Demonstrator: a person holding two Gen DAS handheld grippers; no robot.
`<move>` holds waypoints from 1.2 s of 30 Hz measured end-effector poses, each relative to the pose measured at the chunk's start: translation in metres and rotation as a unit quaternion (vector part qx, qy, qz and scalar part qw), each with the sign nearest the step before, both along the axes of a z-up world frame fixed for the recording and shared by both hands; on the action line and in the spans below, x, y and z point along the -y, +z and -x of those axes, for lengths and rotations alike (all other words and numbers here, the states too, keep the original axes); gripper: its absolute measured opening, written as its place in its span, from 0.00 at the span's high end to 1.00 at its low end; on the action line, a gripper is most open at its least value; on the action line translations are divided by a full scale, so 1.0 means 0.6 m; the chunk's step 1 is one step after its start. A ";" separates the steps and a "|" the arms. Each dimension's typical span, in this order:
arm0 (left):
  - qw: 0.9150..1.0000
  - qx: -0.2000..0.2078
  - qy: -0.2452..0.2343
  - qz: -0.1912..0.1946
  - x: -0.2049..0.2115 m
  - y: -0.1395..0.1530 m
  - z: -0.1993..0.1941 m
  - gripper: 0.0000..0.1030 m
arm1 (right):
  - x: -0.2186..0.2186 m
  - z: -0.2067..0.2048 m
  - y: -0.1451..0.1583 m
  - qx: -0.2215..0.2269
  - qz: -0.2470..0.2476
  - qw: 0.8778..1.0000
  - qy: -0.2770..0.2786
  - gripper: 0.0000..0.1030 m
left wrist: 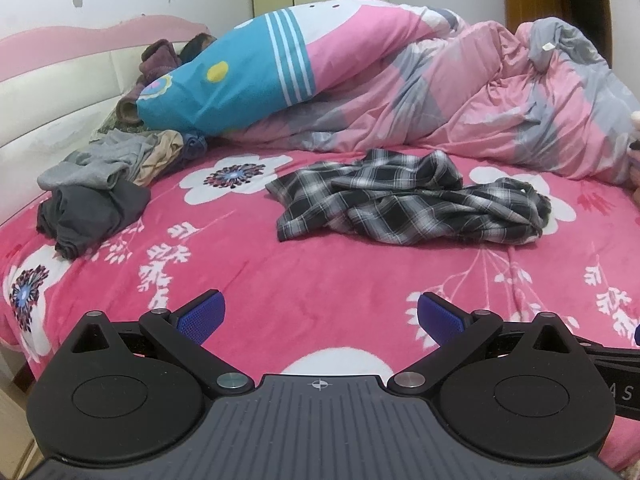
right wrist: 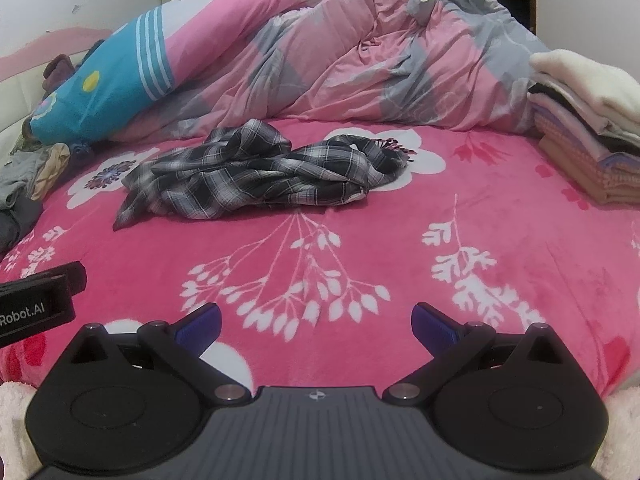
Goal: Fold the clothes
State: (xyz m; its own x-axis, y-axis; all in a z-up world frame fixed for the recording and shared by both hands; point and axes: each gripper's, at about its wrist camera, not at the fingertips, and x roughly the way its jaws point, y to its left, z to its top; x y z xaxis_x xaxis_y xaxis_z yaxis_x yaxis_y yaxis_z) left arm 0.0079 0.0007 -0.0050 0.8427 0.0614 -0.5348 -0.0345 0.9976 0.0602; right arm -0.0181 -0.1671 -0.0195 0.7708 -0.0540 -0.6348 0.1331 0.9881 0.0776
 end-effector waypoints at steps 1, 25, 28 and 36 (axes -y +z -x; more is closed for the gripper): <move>1.000 -0.001 0.000 0.000 0.000 -0.001 0.000 0.00 | 0.000 -0.001 0.000 0.000 0.000 1.000 0.000 0.00; 1.000 -0.016 0.014 -0.008 -0.003 -0.010 -0.010 0.00 | 0.000 -0.009 -0.003 -0.011 -0.022 1.000 -0.007 0.00; 1.000 -0.017 0.014 -0.008 -0.004 -0.011 -0.010 0.00 | 0.000 -0.009 -0.004 -0.011 -0.023 1.000 -0.007 0.00; 1.000 -0.018 0.014 0.005 -0.013 -0.014 -0.013 0.00 | -0.002 -0.010 -0.007 -0.010 -0.019 1.000 -0.007 0.00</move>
